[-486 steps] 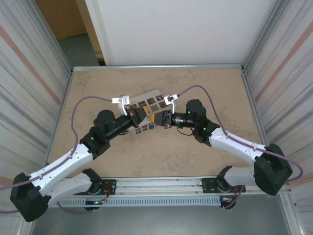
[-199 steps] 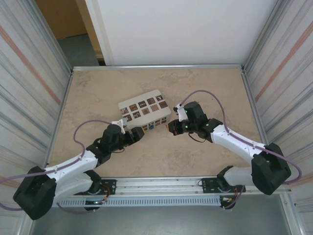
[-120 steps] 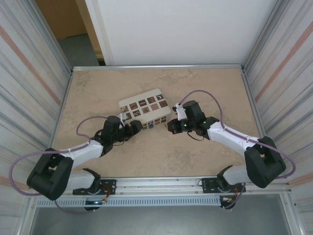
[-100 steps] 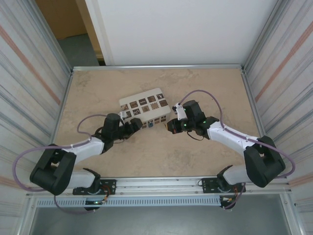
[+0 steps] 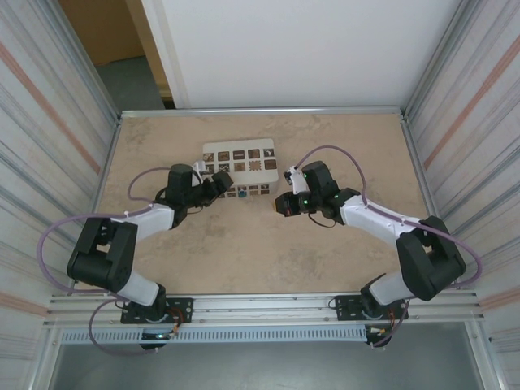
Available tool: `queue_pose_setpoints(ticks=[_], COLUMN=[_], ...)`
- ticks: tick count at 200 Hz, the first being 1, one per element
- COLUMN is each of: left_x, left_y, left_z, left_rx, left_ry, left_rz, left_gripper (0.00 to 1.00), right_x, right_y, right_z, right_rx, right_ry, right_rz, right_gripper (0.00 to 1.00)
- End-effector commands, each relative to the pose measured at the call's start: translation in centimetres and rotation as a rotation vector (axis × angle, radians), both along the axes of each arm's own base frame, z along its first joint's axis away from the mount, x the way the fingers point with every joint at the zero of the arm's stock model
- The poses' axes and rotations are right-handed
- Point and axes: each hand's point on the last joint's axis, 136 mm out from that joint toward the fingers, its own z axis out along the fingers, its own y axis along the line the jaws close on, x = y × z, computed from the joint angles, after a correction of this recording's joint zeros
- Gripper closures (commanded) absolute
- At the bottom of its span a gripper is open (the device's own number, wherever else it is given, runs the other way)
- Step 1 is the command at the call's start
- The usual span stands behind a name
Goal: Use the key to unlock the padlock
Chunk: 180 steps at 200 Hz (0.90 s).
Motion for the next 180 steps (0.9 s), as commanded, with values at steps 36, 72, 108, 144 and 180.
queue_pose_setpoints(ticks=[36,72,108,144,180], left_x=[-3.6,-5.6,-5.7,-5.4,-4.7], left_y=[-0.9,-1.5,-1.5,-1.7,-1.8], left_z=[0.9,0.7,0.0,-0.9,-1.6], left_rx=[0.194,0.271,0.279,0.333,0.331], left_ry=[-0.095,-0.119,-0.108,-0.085,-0.054], left_rz=[-0.119,-0.155,-0.144,-0.136,-0.111], left_gripper=[0.23,0.23,0.23,0.25,0.25], right_x=[2.7,5.4,8.1,11.1,13.0], right_y=[1.8,2.2,3.0,4.3,4.9], right_z=[2.0,2.3,1.9,2.0,0.5], right_rx=[0.113,0.170,0.218,0.276,0.261], right_ry=[0.004,0.009,0.019,0.016,0.030], right_rz=[0.043,0.024,0.002,-0.022,-0.039], right_gripper=[1.00,1.00,1.00,1.00,1.00])
